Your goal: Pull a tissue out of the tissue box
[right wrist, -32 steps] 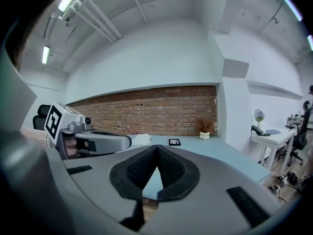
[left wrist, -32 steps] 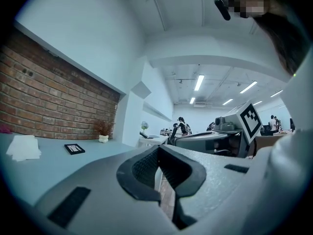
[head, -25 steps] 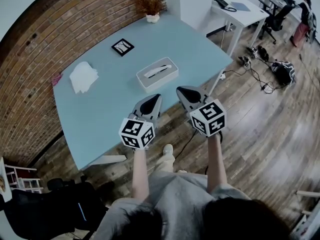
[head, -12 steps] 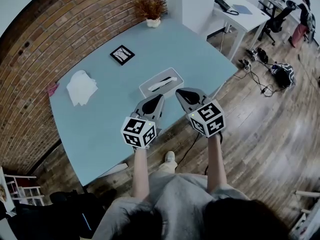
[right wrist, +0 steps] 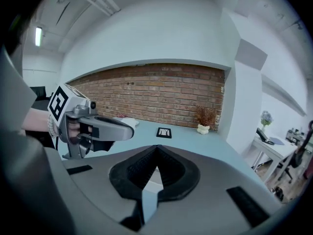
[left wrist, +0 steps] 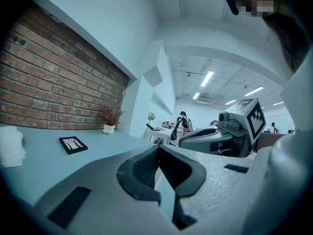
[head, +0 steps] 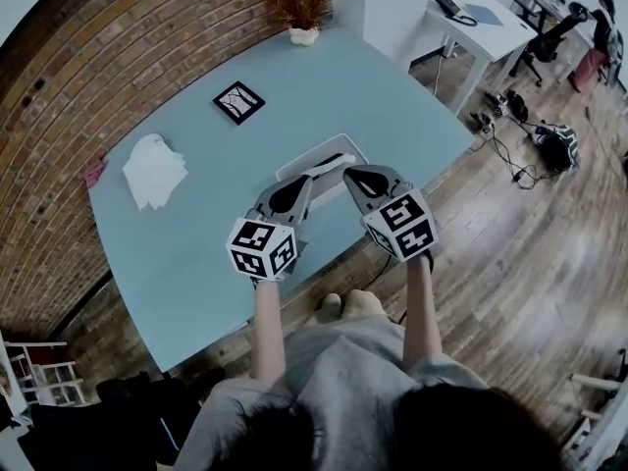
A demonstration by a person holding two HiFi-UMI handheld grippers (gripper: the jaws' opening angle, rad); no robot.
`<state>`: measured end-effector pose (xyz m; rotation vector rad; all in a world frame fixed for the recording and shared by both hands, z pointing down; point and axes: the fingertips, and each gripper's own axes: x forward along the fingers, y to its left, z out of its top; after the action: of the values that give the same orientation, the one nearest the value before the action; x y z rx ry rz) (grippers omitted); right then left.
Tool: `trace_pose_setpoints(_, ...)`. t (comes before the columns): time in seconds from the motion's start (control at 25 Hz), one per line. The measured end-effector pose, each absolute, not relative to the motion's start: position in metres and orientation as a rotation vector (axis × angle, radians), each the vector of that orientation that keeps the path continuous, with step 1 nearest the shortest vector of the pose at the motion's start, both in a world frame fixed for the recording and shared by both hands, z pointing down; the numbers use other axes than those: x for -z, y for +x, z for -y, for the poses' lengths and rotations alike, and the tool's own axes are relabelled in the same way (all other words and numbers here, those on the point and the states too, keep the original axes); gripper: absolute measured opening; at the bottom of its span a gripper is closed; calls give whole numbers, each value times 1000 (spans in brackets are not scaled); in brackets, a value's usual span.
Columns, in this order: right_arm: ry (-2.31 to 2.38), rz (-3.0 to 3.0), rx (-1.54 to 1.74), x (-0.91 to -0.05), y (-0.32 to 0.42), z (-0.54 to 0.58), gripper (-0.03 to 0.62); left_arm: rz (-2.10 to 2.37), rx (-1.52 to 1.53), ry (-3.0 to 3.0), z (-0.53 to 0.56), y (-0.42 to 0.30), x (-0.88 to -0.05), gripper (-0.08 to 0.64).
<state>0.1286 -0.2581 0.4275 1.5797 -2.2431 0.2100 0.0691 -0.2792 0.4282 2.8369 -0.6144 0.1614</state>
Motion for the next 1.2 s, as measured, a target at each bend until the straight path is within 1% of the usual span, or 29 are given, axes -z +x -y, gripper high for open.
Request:
trace_pose_setpoints(0.52,1290,2219,-200,-456,140,311,0,814,-186,2689,311,64,-457,3)
trace_pose_setpoints(1.04,1150,2191,-198,-487,143,338,2,952,-199,2588,322,57,-477,3)
trace_pose_setpoints(1.08,1137,2194,-206,-491,142,339,8,961,-197,2577,322,56,-480,3)
trace_pose_setpoints(1.16,1112,2203,-224,-497,141,340,58,977,-194,2558,323,55,-484,3)
trace_pose_setpoints(1.2,1101,2202,-224,-500,141,341,64,984,-194,2550,323,55,-486,3)
